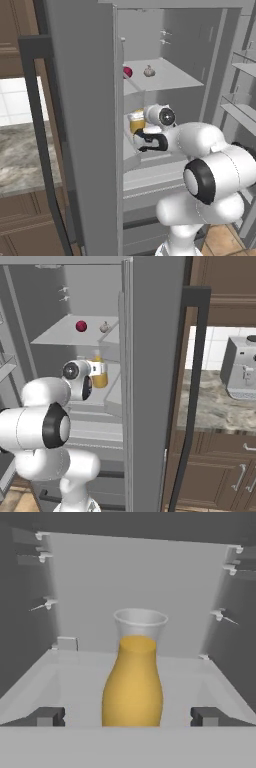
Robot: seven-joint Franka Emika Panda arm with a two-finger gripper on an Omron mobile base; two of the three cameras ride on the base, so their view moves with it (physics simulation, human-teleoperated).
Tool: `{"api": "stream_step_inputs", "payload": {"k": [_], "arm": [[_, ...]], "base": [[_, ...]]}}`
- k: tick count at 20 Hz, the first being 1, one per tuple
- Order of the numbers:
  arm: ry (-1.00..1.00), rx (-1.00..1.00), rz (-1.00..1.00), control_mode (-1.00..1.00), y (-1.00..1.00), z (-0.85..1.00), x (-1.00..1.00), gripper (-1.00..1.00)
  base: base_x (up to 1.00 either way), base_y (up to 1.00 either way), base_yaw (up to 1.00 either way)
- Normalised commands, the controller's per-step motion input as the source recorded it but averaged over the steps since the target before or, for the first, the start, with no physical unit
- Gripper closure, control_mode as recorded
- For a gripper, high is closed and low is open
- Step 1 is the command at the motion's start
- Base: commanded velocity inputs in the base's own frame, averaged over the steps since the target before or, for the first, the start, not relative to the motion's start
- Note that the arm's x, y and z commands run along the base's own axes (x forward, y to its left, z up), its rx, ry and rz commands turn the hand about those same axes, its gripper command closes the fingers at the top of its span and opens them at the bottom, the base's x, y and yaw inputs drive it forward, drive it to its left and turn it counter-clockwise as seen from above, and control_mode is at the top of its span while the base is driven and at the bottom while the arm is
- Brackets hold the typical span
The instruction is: Move the garlic and radish from the second highest shelf to the top shelf to make space. Then, place the pitcher from the counter on the cleared second highest shelf.
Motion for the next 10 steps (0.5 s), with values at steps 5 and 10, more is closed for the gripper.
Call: {"api": "stream_step_inputs", "payload": {"k": [5,10], "arm": [[0.27,-0.09,0.00,-1.00,0.06,0.47,-0.72,-1.00],[0.24,-0.07,0.00,-1.00,0.00,0.12,-0.94,-1.00]], "base": [[0.00,0.00,0.00],[0.00,0.00,0.00]]}}
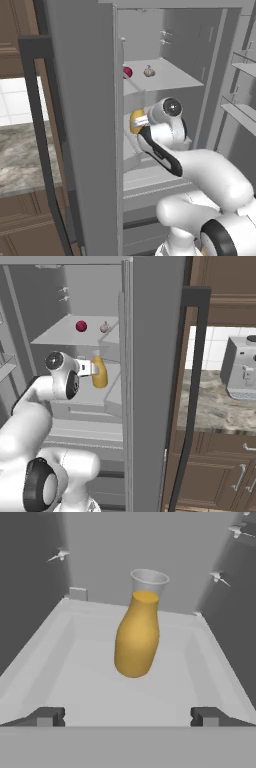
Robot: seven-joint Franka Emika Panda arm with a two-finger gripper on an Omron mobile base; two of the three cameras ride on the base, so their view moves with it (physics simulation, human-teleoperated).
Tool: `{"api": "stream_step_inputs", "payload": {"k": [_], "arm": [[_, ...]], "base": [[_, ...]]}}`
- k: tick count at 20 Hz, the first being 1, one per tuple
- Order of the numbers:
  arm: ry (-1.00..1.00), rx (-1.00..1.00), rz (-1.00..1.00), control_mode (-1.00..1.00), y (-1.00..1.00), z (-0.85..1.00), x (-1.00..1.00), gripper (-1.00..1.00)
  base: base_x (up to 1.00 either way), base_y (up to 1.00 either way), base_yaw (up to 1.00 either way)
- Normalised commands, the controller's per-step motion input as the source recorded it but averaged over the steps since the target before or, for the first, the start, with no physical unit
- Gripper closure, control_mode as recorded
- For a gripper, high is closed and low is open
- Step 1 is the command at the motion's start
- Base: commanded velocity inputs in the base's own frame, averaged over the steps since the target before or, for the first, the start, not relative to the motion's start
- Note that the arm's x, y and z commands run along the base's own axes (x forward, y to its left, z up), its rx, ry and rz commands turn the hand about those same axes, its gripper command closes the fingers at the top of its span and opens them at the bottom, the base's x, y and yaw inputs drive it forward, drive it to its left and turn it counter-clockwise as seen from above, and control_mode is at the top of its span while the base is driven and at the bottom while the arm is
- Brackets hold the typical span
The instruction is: Move the garlic and radish from the second highest shelf to the top shelf to make space. Then, place the pitcher from the counter on the cleared second highest shelf.
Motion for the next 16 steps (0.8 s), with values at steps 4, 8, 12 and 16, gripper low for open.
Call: {"api": "stream_step_inputs", "payload": {"k": [4,8,12,16], "arm": [[0.06,-0.01,0.03,-1.00,0.00,0.10,-1.00,-1.00],[-0.09,0.00,0.00,-1.00,0.00,0.79,-1.00,-1.00],[-0.23,0.04,0.00,-1.00,-0.08,0.98,-1.00,-1.00],[-0.23,0.03,0.02,-1.00,-0.12,0.88,-1.00,-1.00]], "base": [[0.00,0.00,0.00],[0.00,0.00,0.00],[0.00,0.00,0.00],[0.00,0.00,0.00]]}}
